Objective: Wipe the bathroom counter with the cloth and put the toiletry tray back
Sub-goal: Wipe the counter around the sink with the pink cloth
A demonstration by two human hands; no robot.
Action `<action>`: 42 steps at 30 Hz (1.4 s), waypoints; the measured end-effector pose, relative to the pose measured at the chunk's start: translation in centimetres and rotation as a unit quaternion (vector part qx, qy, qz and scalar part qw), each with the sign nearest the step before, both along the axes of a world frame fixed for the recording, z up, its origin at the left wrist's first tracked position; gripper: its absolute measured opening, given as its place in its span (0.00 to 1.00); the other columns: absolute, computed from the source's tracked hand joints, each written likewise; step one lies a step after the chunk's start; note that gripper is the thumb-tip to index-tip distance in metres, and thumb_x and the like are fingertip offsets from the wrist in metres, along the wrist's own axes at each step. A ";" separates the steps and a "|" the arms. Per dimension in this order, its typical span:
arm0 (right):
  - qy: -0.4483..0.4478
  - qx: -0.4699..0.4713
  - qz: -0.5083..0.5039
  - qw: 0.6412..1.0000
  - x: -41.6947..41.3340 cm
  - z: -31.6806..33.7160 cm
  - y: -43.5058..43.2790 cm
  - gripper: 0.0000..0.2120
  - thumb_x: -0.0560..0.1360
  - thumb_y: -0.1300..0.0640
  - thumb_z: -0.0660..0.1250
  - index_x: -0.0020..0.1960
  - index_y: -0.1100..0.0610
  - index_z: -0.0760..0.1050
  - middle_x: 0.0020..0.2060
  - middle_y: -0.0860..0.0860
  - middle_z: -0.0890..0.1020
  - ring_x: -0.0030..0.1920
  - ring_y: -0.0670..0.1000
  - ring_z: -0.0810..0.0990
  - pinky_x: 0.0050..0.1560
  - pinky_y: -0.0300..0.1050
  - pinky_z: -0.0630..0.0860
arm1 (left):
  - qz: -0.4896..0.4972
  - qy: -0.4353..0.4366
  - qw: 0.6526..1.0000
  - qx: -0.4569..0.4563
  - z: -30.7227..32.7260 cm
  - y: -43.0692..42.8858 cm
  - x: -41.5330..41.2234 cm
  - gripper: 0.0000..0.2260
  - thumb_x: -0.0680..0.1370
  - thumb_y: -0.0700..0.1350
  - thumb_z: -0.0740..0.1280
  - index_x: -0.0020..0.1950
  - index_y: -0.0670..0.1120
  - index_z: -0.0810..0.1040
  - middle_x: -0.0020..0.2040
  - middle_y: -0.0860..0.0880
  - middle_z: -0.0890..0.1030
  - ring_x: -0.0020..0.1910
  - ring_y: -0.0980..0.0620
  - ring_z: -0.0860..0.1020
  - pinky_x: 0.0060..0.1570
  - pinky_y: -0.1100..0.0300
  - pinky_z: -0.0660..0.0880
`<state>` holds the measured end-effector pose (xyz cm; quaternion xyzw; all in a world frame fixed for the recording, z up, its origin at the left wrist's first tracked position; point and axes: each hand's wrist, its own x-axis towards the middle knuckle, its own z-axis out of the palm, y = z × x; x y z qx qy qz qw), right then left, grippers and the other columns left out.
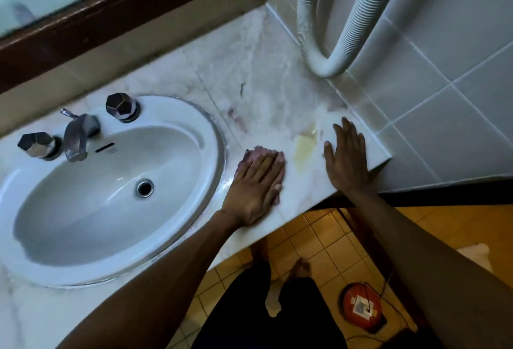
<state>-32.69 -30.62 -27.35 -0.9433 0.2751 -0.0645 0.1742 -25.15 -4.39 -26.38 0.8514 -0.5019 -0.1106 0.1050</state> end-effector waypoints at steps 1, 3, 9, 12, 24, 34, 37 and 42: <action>-0.004 -0.003 0.000 1.000 0.0 0.0 0.0 0.24 0.82 0.50 0.53 0.76 0.58 0.61 0.78 0.57 0.59 0.78 0.56 0.58 0.78 0.56 0.53 | -0.009 -0.016 1.000 0.006 -0.2 -0.2 1.3 0.26 0.86 0.54 0.44 0.84 0.48 0.45 0.84 0.50 0.47 0.83 0.50 0.45 0.80 0.43 0.45; -0.015 -0.004 -0.004 1.000 -0.1 -0.1 -0.1 0.23 0.82 0.51 0.53 0.76 0.58 0.62 0.78 0.56 0.60 0.78 0.55 0.59 0.78 0.55 0.54 | 0.018 -0.034 0.999 0.006 -0.4 -2.2 4.4 0.26 0.86 0.54 0.45 0.84 0.48 0.47 0.84 0.49 0.49 0.83 0.49 0.47 0.79 0.41 0.47; -0.061 -0.013 -0.015 0.998 0.0 -0.4 -0.2 0.21 0.82 0.55 0.55 0.74 0.56 0.65 0.77 0.55 0.64 0.77 0.54 0.62 0.77 0.54 0.57 | 0.231 0.067 0.970 -0.025 1.1 -11.5 6.3 0.26 0.85 0.52 0.45 0.83 0.47 0.54 0.83 0.46 0.54 0.83 0.45 0.52 0.78 0.44 0.47; -0.091 0.001 -0.017 0.996 -0.1 -0.7 -0.2 0.19 0.82 0.58 0.54 0.73 0.57 0.67 0.76 0.55 0.66 0.77 0.53 0.62 0.77 0.53 0.57 | 0.133 0.107 0.984 -0.053 1.0 -13.4 3.5 0.28 0.84 0.55 0.43 0.83 0.47 0.56 0.83 0.48 0.56 0.83 0.48 0.51 0.80 0.46 0.43; -0.062 0.027 0.093 0.993 -5.4 -1.3 -2.8 0.22 0.83 0.54 0.56 0.75 0.59 0.65 0.77 0.58 0.62 0.78 0.57 0.58 0.77 0.53 0.56 | 0.167 0.001 0.985 0.037 1.3 -1.3 2.1 0.25 0.86 0.53 0.46 0.83 0.56 0.46 0.84 0.56 0.47 0.83 0.51 0.46 0.79 0.42 0.47; 0.031 0.004 0.130 0.991 -9.9 1.9 -6.6 0.21 0.82 0.53 0.55 0.73 0.58 0.67 0.76 0.57 0.66 0.75 0.57 0.64 0.76 0.54 0.59 | 0.125 -0.036 0.991 -0.017 0.8 -15.0 -6.3 0.25 0.86 0.53 0.48 0.83 0.50 0.51 0.83 0.50 0.54 0.83 0.48 0.52 0.80 0.45 0.49; 0.044 0.005 0.139 0.989 -10.0 2.8 -6.7 0.20 0.82 0.55 0.58 0.72 0.60 0.68 0.75 0.59 0.66 0.75 0.59 0.63 0.76 0.55 0.61 | 0.030 -0.041 0.999 -0.005 0.6 -11.0 -7.5 0.25 0.86 0.54 0.47 0.84 0.52 0.49 0.84 0.53 0.52 0.83 0.51 0.48 0.80 0.45 0.48; 0.063 0.008 0.149 0.987 -10.3 3.5 -6.8 0.20 0.81 0.55 0.59 0.70 0.61 0.69 0.74 0.60 0.68 0.73 0.60 0.67 0.74 0.55 0.64 | 0.076 -0.001 0.997 0.022 0.3 -6.9 -0.7 0.27 0.84 0.58 0.42 0.83 0.54 0.50 0.83 0.52 0.54 0.83 0.48 0.51 0.77 0.38 0.52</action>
